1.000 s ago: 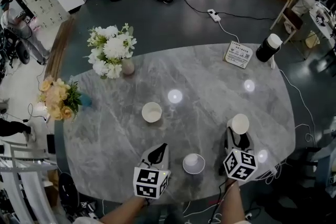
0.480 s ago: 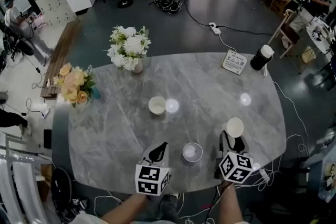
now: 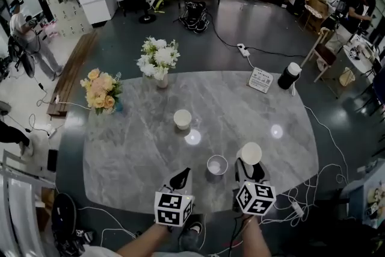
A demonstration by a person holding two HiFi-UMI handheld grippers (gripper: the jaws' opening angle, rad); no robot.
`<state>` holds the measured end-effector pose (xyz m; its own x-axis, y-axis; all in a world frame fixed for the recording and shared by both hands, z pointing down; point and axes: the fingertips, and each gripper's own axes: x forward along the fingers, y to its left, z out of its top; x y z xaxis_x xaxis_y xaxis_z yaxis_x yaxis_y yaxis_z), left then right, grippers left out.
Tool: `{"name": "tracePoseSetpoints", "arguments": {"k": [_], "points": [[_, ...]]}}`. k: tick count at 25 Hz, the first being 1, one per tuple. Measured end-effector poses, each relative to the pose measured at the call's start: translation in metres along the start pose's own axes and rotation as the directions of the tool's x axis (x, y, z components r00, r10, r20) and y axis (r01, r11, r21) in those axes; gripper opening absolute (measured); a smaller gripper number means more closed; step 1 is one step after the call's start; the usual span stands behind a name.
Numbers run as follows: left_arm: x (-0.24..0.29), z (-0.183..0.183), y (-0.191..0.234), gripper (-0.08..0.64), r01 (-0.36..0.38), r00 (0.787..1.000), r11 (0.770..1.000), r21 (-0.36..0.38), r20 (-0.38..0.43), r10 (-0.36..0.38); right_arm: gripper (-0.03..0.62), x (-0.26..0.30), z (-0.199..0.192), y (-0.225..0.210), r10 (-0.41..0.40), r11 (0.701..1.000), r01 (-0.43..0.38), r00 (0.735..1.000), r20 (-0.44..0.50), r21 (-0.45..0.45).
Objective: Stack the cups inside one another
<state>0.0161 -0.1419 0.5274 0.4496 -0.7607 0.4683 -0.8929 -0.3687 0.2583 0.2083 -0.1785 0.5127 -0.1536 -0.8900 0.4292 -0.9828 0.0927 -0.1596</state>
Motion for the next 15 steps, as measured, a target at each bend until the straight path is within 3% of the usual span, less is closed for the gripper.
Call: {"name": "tracePoseSetpoints", "arguments": {"k": [15], "points": [[-0.052, -0.008, -0.004, -0.005, -0.042, 0.998, 0.999, -0.018, 0.05, 0.043, 0.227, -0.03, -0.012, 0.066, 0.141, 0.989, -0.141, 0.99, -0.013, -0.047]]}}
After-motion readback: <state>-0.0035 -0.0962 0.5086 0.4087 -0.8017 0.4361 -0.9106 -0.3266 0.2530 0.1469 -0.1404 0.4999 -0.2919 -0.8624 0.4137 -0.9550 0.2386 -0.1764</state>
